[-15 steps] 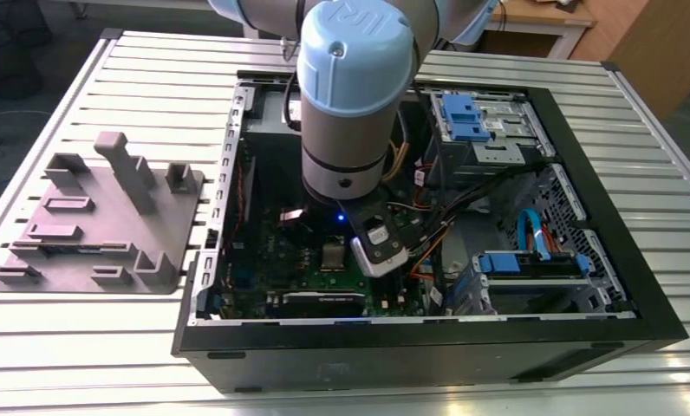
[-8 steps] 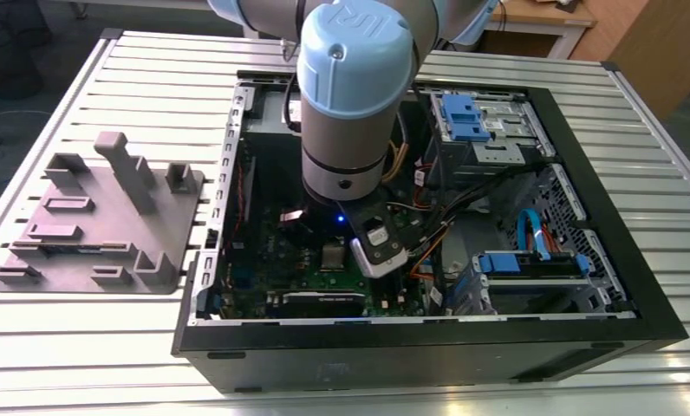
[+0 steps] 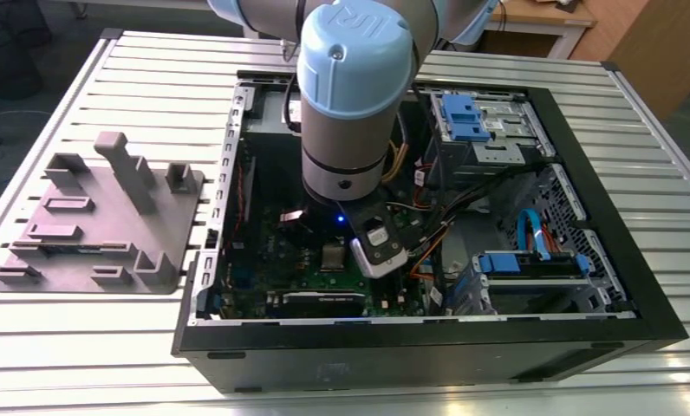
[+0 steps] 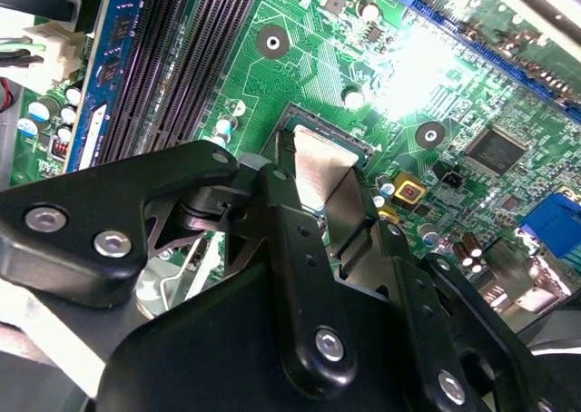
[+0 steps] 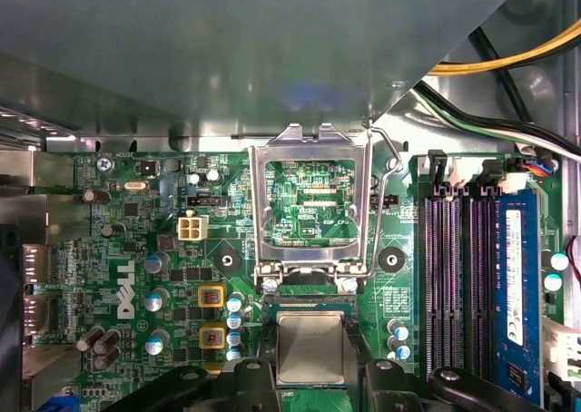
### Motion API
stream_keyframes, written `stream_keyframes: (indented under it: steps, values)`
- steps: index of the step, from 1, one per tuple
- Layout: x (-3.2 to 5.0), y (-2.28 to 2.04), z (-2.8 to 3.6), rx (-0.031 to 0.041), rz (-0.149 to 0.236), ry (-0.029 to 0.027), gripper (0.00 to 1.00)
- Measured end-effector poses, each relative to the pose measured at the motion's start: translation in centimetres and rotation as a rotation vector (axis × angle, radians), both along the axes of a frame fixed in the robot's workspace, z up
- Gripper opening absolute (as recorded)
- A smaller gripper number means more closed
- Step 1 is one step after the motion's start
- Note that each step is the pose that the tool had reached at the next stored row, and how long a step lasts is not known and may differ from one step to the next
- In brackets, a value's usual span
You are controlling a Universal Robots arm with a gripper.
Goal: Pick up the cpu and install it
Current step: 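Place the cpu into insertion slot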
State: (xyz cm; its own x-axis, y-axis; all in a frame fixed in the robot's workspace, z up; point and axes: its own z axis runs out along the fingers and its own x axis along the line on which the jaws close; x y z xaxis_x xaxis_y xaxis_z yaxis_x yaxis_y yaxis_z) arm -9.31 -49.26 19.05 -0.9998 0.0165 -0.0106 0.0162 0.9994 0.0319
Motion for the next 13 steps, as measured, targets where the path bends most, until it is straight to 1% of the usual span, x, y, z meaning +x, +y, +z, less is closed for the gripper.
stream_keyframes:
  steps: [5, 6, 8, 10, 13]
  values:
    - [0.01, 0.01, -0.05, 0.0005, 0.0, -0.0003, 0.4]
    - [0.01, 0.01, -0.05, 0.0004, 0.0, -0.0002, 0.45]
    - [0.0, 0.0, -0.02, 0.0002, 0.0, -0.0001, 0.45]
    - [0.0, 0.01, 0.16, 0.0008, 0.0, -0.0003, 0.45]
    - [0.0, 0.0, 0.64, 0.0002, 0.0, -0.0001, 0.45]
